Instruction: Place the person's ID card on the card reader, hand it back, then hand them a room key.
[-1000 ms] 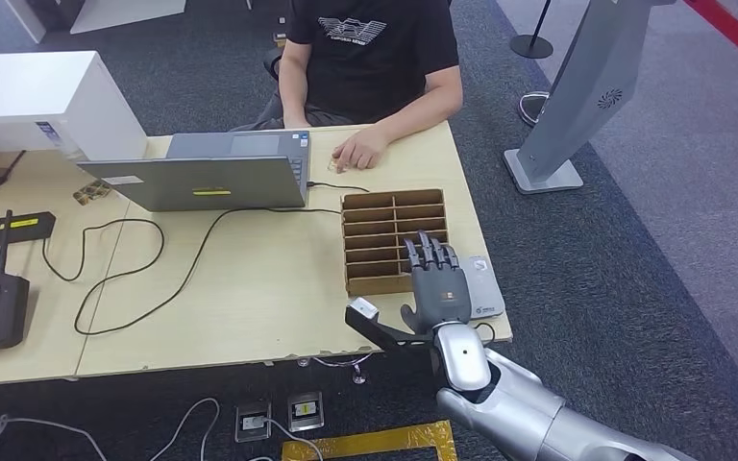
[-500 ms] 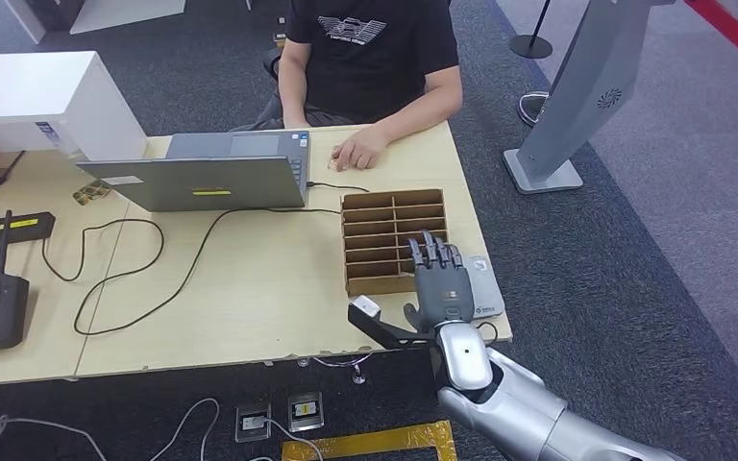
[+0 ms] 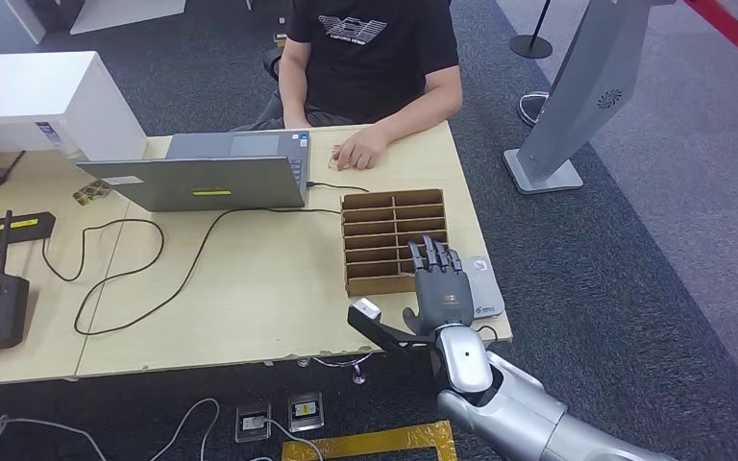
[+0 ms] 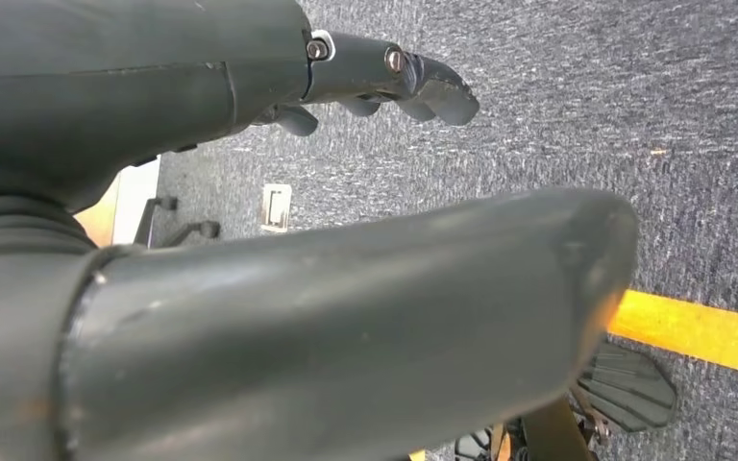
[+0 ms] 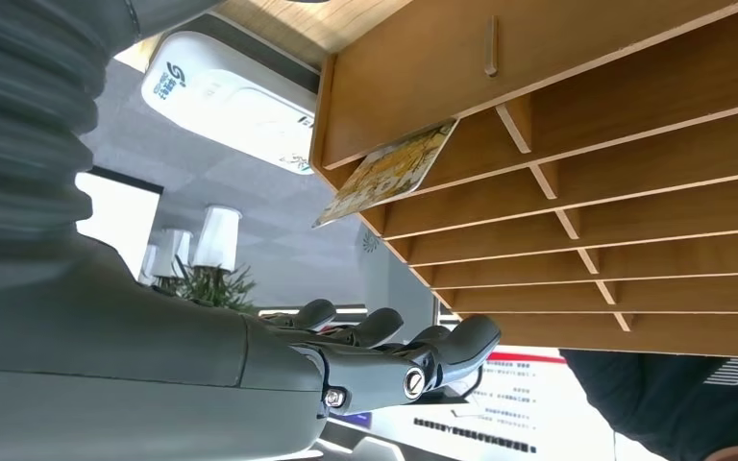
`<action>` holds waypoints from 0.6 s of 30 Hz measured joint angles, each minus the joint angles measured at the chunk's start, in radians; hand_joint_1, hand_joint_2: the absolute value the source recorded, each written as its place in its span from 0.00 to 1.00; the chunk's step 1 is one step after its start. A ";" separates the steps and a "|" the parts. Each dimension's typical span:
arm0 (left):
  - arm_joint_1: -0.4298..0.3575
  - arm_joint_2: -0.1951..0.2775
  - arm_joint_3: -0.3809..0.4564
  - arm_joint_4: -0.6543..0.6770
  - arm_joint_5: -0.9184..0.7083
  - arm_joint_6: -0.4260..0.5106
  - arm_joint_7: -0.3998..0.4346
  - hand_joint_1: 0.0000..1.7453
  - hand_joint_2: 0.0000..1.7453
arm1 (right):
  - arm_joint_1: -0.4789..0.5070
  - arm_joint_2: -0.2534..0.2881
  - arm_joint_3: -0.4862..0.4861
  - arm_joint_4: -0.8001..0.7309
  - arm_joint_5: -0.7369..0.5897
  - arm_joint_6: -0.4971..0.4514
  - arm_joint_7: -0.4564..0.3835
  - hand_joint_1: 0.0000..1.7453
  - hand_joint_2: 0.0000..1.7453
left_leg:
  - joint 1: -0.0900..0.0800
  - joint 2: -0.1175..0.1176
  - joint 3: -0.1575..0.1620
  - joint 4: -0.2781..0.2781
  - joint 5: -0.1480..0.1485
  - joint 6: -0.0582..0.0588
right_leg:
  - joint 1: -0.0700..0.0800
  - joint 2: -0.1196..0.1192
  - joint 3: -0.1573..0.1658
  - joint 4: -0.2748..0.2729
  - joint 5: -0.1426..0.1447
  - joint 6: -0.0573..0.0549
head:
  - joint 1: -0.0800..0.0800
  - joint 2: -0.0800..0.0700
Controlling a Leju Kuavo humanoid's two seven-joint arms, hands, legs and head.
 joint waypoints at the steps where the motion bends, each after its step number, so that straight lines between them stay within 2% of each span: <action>1: 0.000 0.000 0.000 0.000 -0.001 0.000 0.000 0.00 0.00 | 0.000 0.000 0.000 0.000 -0.001 -0.002 0.000 0.00 1.00 | 0.000 0.000 0.000 0.000 0.000 0.000 | 0.000 0.000 0.000 0.000 0.000 0.000 | 0.000 0.000; 18: 0.000 0.000 0.000 0.000 -0.012 -0.003 0.000 0.00 0.00 | -0.024 0.008 0.000 0.000 0.014 0.019 0.000 0.00 1.00 | 0.000 0.000 0.000 0.000 0.000 0.000 | 0.000 0.000 0.000 0.000 0.000 0.000 | 0.000 0.000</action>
